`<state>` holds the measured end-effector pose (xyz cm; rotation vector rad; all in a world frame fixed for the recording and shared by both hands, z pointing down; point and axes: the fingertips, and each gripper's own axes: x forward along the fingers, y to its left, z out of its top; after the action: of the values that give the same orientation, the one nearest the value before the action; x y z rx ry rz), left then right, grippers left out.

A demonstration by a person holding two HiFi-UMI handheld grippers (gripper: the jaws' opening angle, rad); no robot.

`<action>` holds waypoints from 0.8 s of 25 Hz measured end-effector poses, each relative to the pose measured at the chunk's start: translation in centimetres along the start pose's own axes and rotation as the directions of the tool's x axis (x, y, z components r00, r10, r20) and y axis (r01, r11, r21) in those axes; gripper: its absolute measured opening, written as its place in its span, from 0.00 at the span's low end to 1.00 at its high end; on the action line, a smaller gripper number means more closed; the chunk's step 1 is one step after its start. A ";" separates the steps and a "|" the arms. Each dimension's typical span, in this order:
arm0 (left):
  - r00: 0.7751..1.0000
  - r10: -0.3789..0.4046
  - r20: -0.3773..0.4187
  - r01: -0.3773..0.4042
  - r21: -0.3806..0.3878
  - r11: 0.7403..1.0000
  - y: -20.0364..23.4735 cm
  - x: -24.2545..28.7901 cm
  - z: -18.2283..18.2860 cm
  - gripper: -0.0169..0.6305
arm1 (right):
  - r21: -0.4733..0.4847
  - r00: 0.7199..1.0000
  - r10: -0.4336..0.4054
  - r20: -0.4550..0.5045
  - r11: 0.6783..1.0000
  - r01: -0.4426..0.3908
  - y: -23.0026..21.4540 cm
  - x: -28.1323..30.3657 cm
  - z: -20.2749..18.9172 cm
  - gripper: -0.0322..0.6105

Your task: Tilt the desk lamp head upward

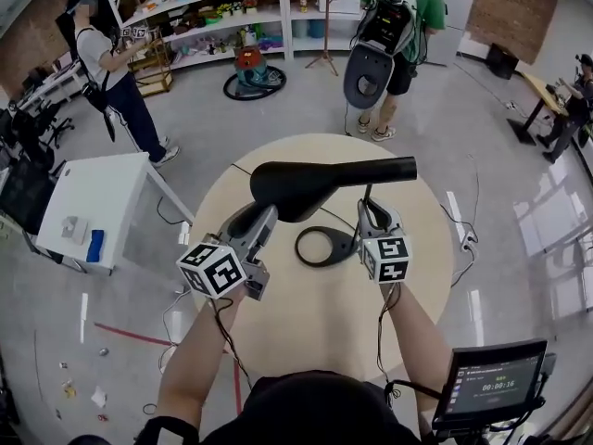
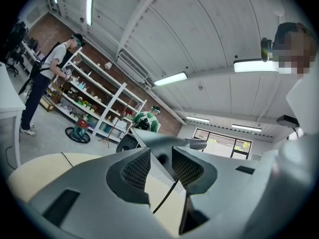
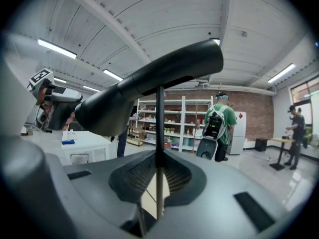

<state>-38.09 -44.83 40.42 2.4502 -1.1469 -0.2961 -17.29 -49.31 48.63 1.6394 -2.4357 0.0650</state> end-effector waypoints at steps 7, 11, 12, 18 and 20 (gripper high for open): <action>0.998 -0.016 0.053 0.013 0.059 0.998 -1.3 -0.3 3.4 0.24 | 0.001 1.000 -0.001 0.001 1.000 0.001 0.1 0.1 0.0 0.12; 0.997 -0.031 0.073 0.024 0.084 0.996 -2.3 -0.1 5.3 0.24 | 0.001 1.000 -0.005 0.000 1.000 0.005 0.0 0.1 0.1 0.12; 0.997 -0.032 0.076 0.025 0.090 0.996 -2.5 -0.1 5.7 0.24 | 0.001 1.000 -0.005 -0.001 1.000 0.005 0.0 0.2 0.1 0.12; 0.997 0.002 0.079 -0.016 0.174 0.985 -3.1 0.3 6.5 0.24 | 0.003 1.000 -0.002 -0.002 1.000 0.002 -0.1 0.2 0.0 0.12; 0.996 -0.002 0.088 -0.014 0.183 0.983 -3.4 0.3 7.0 0.24 | 0.003 1.000 0.000 -0.001 1.000 0.000 -0.1 0.2 0.0 0.12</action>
<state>-38.09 -45.07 32.69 2.6159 -1.2692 -0.3118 -17.30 -49.53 48.63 1.6404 -2.4354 0.0692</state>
